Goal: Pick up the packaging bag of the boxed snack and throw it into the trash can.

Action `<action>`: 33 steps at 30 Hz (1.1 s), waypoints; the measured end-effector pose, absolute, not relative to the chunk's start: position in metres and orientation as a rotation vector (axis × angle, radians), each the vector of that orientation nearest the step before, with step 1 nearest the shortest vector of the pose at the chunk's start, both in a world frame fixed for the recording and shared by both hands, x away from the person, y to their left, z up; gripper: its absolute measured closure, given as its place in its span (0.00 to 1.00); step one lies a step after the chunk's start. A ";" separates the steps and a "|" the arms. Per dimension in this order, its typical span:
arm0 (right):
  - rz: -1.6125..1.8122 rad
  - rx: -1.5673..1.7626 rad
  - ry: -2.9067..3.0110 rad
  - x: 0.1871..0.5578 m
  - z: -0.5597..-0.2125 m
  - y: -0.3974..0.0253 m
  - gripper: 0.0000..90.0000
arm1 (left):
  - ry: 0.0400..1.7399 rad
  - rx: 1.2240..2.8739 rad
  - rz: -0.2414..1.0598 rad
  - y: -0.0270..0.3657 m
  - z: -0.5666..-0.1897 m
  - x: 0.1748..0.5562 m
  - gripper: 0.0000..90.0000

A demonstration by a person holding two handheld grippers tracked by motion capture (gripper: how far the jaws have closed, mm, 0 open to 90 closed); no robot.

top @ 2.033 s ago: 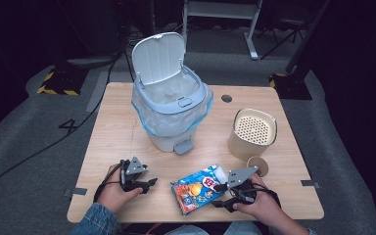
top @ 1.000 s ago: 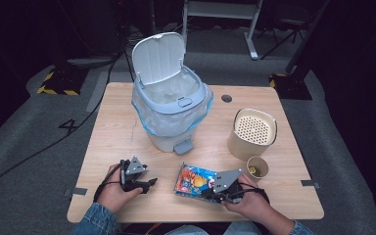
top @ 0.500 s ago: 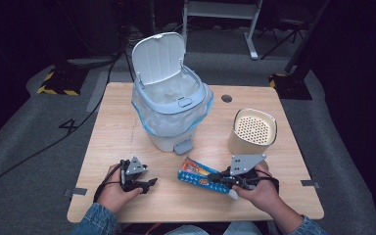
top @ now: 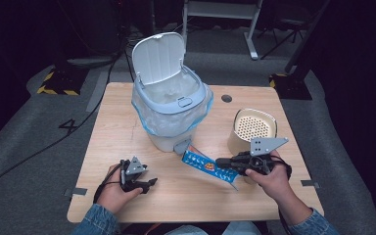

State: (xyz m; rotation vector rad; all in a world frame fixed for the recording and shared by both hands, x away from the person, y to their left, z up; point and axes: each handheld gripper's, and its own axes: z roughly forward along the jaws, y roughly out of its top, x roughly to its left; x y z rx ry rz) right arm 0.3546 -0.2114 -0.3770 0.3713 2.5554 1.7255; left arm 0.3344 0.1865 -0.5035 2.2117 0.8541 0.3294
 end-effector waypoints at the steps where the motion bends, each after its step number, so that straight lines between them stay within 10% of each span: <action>1: 1.741 0.367 2.548 0.355 -0.375 -0.212 1.00 | 0.854 2.211 0.329 0.186 -0.504 0.334 0.39; 33: 2.029 0.205 2.320 0.390 -0.270 -0.210 1.00 | 0.859 2.211 0.333 0.187 -0.503 0.334 0.40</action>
